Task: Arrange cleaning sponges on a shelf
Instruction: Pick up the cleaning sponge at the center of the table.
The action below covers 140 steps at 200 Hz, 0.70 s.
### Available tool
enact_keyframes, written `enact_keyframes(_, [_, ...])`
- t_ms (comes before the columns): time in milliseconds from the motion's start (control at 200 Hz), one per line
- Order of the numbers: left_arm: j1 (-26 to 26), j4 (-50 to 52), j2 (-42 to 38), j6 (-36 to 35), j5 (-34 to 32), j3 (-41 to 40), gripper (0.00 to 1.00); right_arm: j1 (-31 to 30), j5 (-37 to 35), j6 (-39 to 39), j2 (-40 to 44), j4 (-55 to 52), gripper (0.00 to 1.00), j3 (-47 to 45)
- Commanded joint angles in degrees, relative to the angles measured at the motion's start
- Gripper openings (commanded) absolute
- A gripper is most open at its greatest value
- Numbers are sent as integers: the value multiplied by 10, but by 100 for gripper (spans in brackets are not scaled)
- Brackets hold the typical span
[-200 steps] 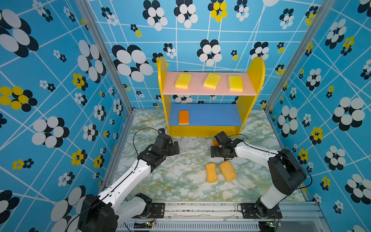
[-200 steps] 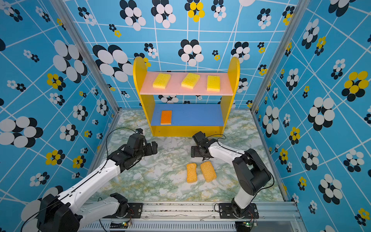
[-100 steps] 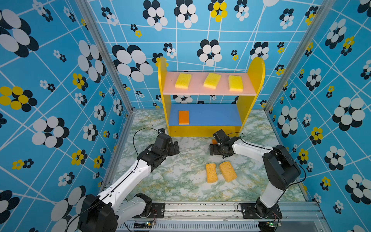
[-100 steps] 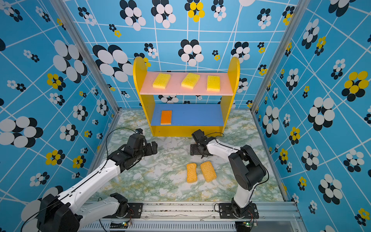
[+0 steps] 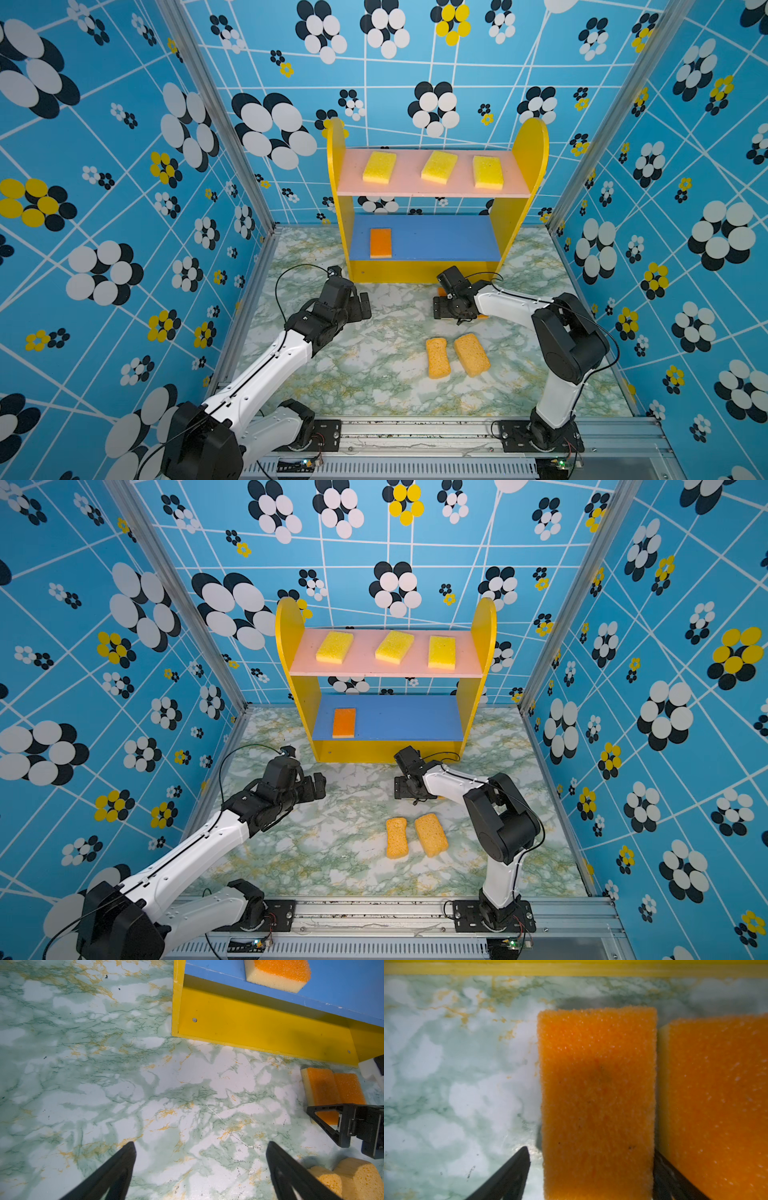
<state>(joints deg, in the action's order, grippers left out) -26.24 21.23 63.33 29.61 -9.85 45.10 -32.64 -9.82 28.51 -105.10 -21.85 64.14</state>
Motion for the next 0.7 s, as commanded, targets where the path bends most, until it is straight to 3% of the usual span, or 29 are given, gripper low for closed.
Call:
enact_keyframes(0, [4, 12, 1, 9, -9, 16, 99, -2, -21, -2, -5, 5, 84, -3])
enact_keyframes(420, [4, 10, -3, 12, -6, 15, 99, -32, -73, 1, -43, -26, 76, 24])
enact_keyframes(695, [4, 11, -2, 13, -6, 15, 99, -34, -77, 11, -31, -20, 62, 18])
